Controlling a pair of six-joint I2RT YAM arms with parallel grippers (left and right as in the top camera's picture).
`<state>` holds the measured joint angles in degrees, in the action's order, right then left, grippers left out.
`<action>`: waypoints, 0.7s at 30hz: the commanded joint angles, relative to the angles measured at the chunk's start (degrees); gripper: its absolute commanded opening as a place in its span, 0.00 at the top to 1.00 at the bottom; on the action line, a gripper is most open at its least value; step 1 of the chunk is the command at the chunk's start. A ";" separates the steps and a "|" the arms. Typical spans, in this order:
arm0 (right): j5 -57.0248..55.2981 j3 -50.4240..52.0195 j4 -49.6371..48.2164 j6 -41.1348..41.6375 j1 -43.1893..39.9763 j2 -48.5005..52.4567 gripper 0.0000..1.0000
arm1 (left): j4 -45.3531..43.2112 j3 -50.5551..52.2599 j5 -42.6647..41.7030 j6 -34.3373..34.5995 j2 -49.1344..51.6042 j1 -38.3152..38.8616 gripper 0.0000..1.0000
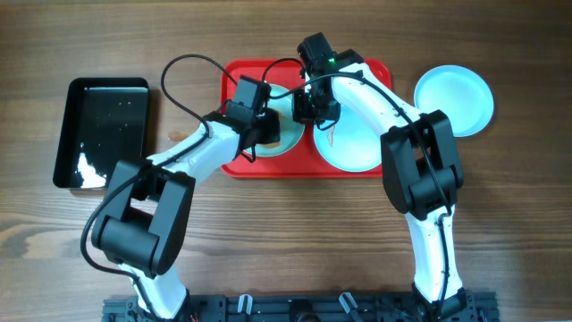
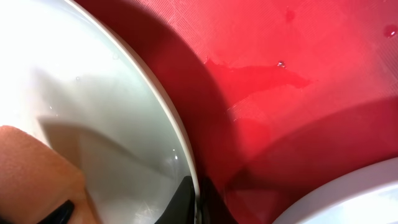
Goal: Clean dirty plates on tray and stack at the side
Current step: 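Scrub the held plate with the sponge in the left gripper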
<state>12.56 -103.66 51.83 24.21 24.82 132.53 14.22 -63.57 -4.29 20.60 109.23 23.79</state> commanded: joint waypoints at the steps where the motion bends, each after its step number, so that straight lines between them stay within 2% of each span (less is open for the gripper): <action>1: -4.83 1.68 -0.04 0.00 0.09 1.42 0.96 | 0.85 0.15 6.62 -0.94 0.79 0.61 0.96; 8: -4.98 3.23 -0.66 0.00 0.42 1.42 0.96 | 1.79 0.17 8.87 -6.99 3.41 0.59 0.96; 11: -5.18 3.23 -0.76 -0.02 0.42 1.42 0.96 | 3.65 0.17 14.75 -6.99 4.90 0.50 0.96; 12: -5.18 3.23 -0.74 -0.02 0.42 1.42 0.96 | 4.72 0.17 18.45 -8.24 5.14 0.24 0.96; 17: -5.18 3.26 -0.81 -0.02 0.42 1.42 0.96 | 4.85 0.13 25.94 -15.34 5.11 -0.79 0.96; 21: -5.18 3.28 -0.79 -0.07 0.42 1.42 0.96 | 4.46 -0.48 31.69 -15.91 4.85 -1.09 0.96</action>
<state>12.56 -102.67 50.78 24.21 24.82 132.09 17.76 -64.58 16.97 8.43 111.15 24.14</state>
